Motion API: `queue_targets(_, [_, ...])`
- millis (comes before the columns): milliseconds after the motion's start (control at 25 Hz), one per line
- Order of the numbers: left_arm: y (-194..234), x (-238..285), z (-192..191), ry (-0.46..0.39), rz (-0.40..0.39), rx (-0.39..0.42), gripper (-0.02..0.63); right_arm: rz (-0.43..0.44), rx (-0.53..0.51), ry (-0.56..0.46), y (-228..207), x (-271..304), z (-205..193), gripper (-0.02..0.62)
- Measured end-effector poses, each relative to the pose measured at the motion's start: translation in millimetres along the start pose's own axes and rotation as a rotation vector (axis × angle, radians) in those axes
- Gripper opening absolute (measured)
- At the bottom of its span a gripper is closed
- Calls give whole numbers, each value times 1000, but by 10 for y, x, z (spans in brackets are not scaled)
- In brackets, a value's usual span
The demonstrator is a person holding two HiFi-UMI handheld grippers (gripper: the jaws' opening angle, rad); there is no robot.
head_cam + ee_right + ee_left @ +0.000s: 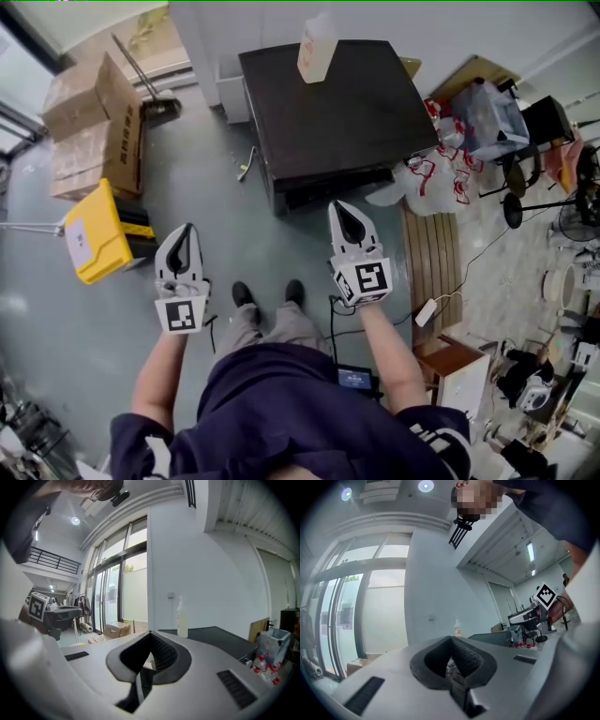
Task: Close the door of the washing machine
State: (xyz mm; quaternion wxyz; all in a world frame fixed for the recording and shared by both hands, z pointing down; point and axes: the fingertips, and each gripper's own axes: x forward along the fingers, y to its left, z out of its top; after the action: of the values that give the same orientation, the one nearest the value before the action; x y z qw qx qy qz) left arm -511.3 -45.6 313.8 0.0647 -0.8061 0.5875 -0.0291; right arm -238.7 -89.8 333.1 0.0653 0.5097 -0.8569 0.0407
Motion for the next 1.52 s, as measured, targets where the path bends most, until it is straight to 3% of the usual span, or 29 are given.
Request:
queue_targets(640, [189, -429, 772, -111, 39, -17, 25, -2, -16, -135, 73, -553, 845, 20])
queue_targets(1520, [382, -715, 1028, -143, 107, 10, 25, -36, -99, -117, 208, -761, 1109, 20])
